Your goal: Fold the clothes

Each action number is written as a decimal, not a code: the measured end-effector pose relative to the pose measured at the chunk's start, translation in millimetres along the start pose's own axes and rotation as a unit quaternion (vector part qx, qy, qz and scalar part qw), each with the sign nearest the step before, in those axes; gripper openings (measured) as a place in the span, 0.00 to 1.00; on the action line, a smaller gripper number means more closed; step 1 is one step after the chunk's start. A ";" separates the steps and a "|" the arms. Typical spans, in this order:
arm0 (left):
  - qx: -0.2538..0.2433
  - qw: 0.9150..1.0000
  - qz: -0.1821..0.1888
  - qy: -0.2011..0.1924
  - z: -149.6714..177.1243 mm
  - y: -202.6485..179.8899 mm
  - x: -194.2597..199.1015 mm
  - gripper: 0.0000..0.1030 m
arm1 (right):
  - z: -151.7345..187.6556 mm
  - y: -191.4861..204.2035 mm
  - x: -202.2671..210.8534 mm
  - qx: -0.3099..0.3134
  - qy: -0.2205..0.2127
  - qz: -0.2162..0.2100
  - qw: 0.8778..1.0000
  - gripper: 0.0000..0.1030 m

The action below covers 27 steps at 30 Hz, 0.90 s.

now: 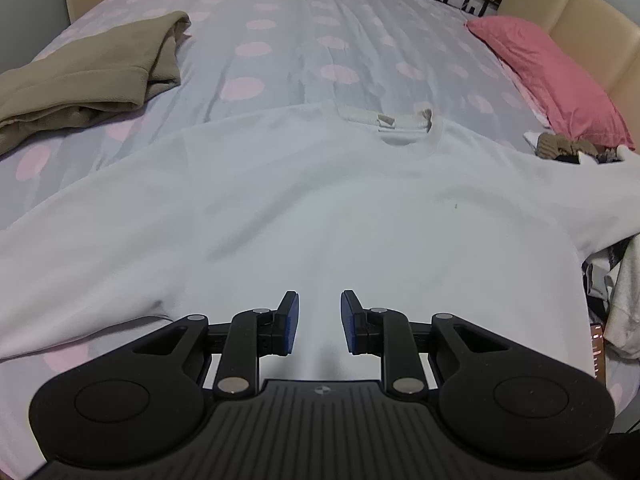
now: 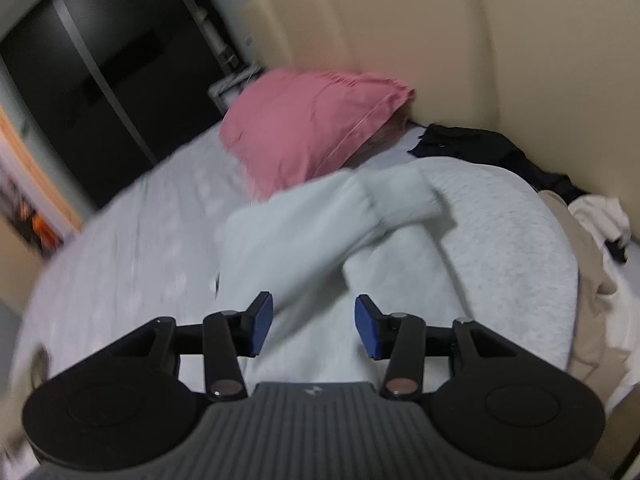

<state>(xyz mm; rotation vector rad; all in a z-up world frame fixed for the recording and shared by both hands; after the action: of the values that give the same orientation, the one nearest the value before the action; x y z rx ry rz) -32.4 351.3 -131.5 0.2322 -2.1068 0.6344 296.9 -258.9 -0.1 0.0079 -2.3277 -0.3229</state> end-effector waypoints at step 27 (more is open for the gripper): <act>-0.058 0.996 -0.050 0.043 5.9 -11.8 -36.9 0.20 | -64.3 -6.7 -47.1 -0.057 -0.078 0.023 0.995 0.24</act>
<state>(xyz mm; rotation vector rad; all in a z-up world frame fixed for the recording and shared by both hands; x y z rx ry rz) -10.6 335.6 -160.0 0.2393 -2.0268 0.4532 374.7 -275.3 8.3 -0.1313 -2.4549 -0.4479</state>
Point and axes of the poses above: each gripper's, at about its wrist camera, not at the fingertips, and x roughly against the way its jaws point, y to its left, z to its underside, the point moved 8 cm from there along -x, roughly the way its jaws point, and after that the axes turned 14 degrees about z, right-handed, at the moved point
